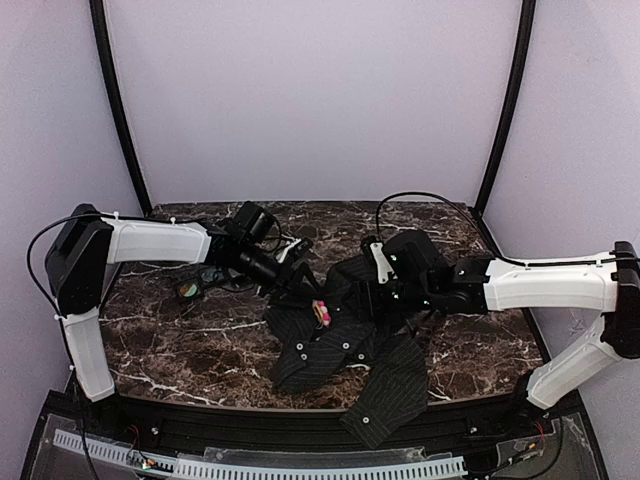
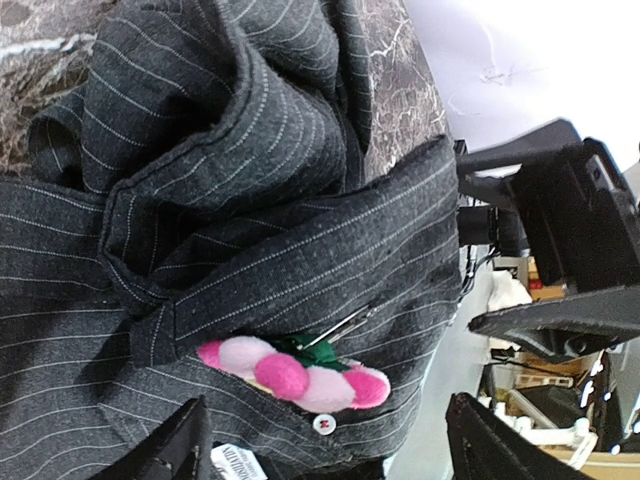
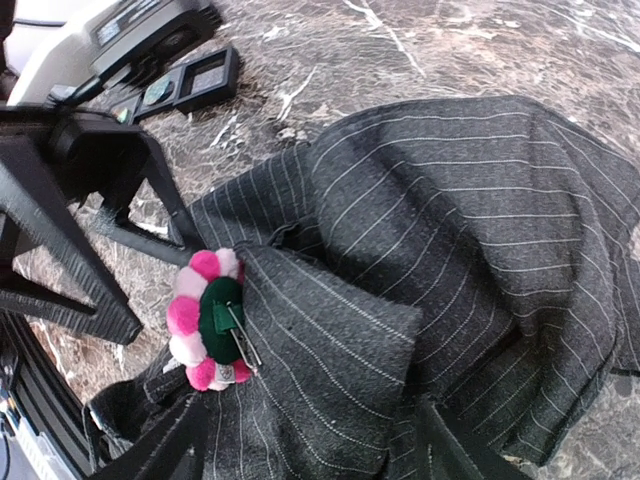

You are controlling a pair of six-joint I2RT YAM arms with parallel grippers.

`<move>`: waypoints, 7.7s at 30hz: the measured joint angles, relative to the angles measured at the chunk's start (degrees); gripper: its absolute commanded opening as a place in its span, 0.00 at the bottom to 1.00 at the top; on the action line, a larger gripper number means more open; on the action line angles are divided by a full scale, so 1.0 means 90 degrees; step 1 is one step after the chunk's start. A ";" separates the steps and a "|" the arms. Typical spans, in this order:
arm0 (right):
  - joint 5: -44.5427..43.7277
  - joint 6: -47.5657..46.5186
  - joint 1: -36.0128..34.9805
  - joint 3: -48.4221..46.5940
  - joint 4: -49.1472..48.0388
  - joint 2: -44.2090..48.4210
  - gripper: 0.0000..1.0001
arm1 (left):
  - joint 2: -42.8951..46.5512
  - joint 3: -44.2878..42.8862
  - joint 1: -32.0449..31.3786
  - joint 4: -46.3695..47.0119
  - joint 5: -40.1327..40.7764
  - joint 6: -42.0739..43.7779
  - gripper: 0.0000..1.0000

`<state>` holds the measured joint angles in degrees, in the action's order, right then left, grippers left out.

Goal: Remove the brooch from the garment
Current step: Pick up the brooch from the crumpled clothing, then pass from the left arm to the right, then pass from the right arm to the left, then pass from the left arm to the right, then pass from the right arm to the left

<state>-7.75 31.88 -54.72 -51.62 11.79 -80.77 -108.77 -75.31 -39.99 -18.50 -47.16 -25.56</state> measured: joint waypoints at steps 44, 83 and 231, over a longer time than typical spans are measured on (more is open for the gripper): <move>0.1224 0.0165 -0.0005 0.0884 -0.1698 0.0049 0.15 | 0.1501 0.1605 -0.0087 0.2140 0.1576 -0.1826 0.01; 0.1647 -0.0299 0.0100 0.1044 -0.2166 0.1591 0.89 | 0.1987 0.2283 -0.0087 0.4452 0.0294 -0.1530 0.01; 0.3242 0.0780 0.0505 0.1511 -0.5100 0.0661 0.00 | 0.1970 0.1926 -0.0702 0.4199 -0.0321 -0.0957 0.37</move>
<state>21.43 38.89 -50.17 -38.02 -34.11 -74.83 -91.05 -57.98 -46.30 19.29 -50.04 -34.17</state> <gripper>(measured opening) 0.046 0.407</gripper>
